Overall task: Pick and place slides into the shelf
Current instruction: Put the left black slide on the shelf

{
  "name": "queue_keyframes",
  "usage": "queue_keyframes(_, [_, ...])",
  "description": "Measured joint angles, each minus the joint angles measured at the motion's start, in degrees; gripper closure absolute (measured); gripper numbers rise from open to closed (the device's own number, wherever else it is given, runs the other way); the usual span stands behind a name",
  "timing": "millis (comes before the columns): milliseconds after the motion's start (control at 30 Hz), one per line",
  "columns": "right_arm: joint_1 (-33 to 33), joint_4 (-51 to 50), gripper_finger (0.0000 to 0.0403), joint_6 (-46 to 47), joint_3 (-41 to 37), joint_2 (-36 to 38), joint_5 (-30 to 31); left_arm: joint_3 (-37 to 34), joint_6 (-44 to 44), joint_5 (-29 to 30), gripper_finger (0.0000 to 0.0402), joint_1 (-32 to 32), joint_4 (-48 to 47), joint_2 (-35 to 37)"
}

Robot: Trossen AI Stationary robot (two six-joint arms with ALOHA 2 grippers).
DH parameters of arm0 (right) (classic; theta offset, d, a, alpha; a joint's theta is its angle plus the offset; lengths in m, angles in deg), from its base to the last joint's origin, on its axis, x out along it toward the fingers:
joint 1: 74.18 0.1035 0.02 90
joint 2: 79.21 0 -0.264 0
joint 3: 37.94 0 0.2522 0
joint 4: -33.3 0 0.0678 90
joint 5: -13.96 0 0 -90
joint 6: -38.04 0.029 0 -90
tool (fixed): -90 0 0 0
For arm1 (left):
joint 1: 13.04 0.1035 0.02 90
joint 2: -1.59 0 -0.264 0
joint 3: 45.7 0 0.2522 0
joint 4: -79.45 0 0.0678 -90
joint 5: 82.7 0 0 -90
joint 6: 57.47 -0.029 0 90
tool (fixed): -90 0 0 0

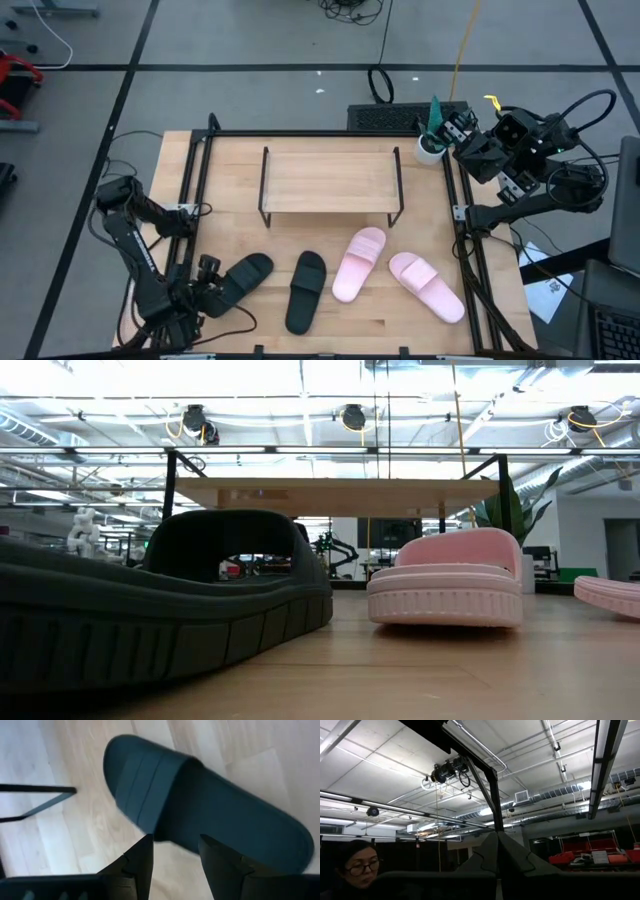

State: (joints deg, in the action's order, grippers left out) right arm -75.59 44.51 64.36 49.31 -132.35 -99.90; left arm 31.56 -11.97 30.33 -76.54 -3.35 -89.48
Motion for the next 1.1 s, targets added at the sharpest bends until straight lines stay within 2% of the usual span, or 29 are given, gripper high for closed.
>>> queue_keyframes(133, [0.0,0.0,0.0403,0.0,0.0,-0.2,0.0,-2.2,-3.5,0.1,0.0245,1.2,4.5,0.0])
queue_keyframes(300, [0.0,0.0,0.0403,0.0,0.0,-0.5,0.0,-3.0,-5.1,4.2,0.0245,2.6,5.2,0.0])
queue_keyframes(533, [0.0,0.0,0.0403,0.0,0.0,-0.9,0.0,-5.4,-8.1,3.4,0.0245,4.1,11.6,0.0])
queue_keyframes(933, [0.0,0.0,0.0403,0.0,0.0,-1.0,0.0,-10.3,-9.1,5.4,0.0245,4.4,16.8,0.0])
queue_keyframes(1100, [0.0,-0.2,0.0403,0.0,0.0,-1.0,0.0,-11.4,-8.7,8.3,0.0245,5.1,17.0,0.0])
